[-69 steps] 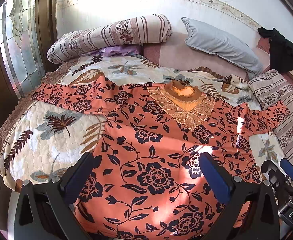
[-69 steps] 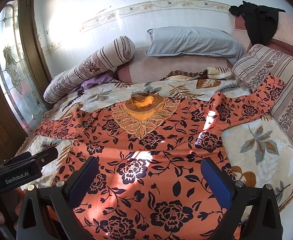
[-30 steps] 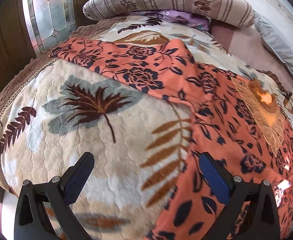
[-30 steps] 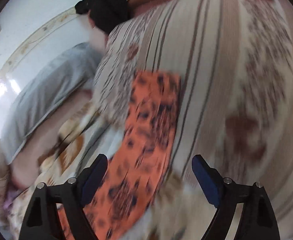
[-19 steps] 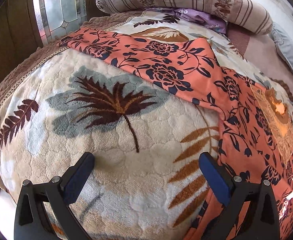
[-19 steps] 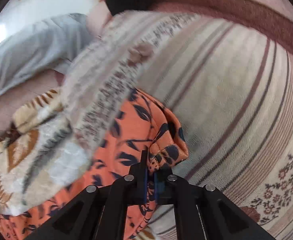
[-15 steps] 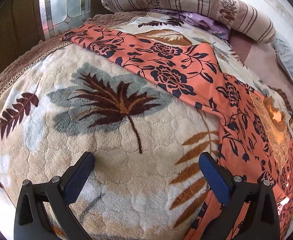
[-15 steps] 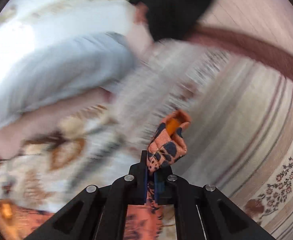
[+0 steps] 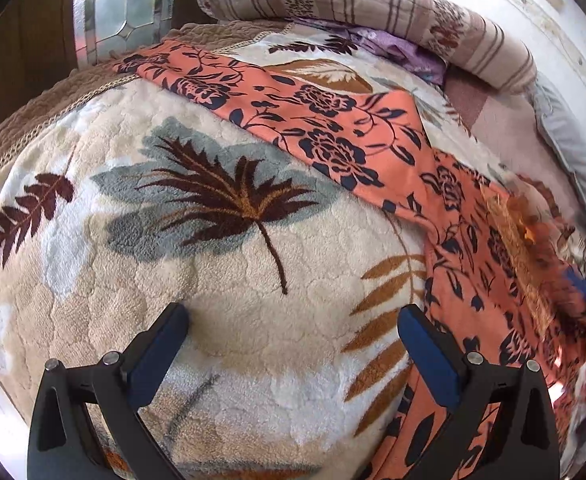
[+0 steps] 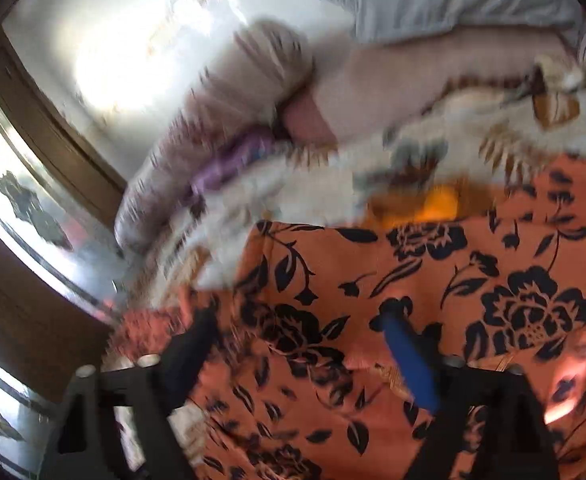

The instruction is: Fold small clothes

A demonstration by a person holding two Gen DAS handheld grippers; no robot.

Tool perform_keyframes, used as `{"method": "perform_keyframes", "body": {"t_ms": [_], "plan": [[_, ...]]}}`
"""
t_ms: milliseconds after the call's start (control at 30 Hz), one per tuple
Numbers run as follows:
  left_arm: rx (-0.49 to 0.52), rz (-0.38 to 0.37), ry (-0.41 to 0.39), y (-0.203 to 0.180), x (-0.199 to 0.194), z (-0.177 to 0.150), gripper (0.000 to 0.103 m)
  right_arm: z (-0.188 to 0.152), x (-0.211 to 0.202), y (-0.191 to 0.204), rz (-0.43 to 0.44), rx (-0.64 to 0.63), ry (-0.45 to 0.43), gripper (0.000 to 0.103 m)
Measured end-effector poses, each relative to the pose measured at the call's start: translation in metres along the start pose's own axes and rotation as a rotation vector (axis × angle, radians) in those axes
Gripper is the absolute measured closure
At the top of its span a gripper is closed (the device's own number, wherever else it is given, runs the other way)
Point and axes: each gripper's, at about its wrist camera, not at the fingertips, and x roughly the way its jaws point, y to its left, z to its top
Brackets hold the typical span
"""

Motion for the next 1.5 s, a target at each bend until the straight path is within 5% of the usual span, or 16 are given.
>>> {"method": "perform_keyframes", "body": {"t_ms": [67, 100, 367, 500, 600, 700, 867, 1000, 1100, 1167, 1200, 1267, 1400, 1500], "plan": [[0.015, -0.005, 0.004, 0.001, -0.001, -0.001, 0.000, -0.037, 0.027, -0.010, -0.005, 0.006, 0.143, 0.012], [0.006, -0.016, 0.003, 0.004, -0.002, -0.002, 0.000, -0.053, 0.020, -0.012, 0.008, 0.008, 0.139, 0.012], [-0.087, -0.099, -0.018, 0.008, -0.025, 0.005, 0.000, -0.004, -0.099, -0.067, -0.004, 0.037, -0.109, 0.012], [0.030, -0.295, -0.056, -0.040, -0.057, 0.021, 0.000, -0.024, -0.132, -0.103, -0.006, 0.045, -0.134, 0.012], [0.062, -0.492, 0.026, -0.090, -0.048, 0.045, 0.000, -0.053, -0.137, -0.129, -0.013, 0.079, -0.104, 0.012], [0.073, -0.583, 0.134, -0.144, -0.013, 0.064, 0.000, -0.082, -0.139, -0.146, 0.001, 0.119, -0.098, 0.012], [0.010, -0.550, 0.313, -0.194, 0.065, 0.071, 0.002, -0.099, -0.144, -0.169, 0.032, 0.184, -0.106, 0.012], [-0.014, -0.451, 0.376, -0.196, 0.096, 0.060, 0.027, -0.097, -0.148, -0.177, 0.055, 0.202, -0.132, 0.012], [0.015, -0.419, 0.367, -0.200, 0.095, 0.056, 0.030, -0.098, -0.146, -0.182, 0.064, 0.220, -0.129, 0.012], [0.028, -0.381, 0.362, -0.200, 0.098, 0.057, 0.060, -0.099, -0.144, -0.184, 0.065, 0.234, -0.126, 0.012], [0.040, -0.358, 0.382, -0.204, 0.103, 0.058, 0.097, -0.098, -0.144, -0.183, 0.064, 0.235, -0.129, 0.012], [0.022, -0.341, 0.369, -0.195, 0.098, 0.061, 0.095, -0.098, -0.146, -0.181, 0.051, 0.229, -0.135, 0.012], [0.097, -0.334, 0.124, -0.182, 0.027, 0.059, 0.096, -0.097, -0.155, -0.186, 0.032, 0.249, -0.158, 0.012], [0.085, -0.303, 0.141, -0.162, 0.024, 0.041, 0.095, -0.092, -0.164, -0.190, 0.033, 0.268, -0.186, 0.012]]}}
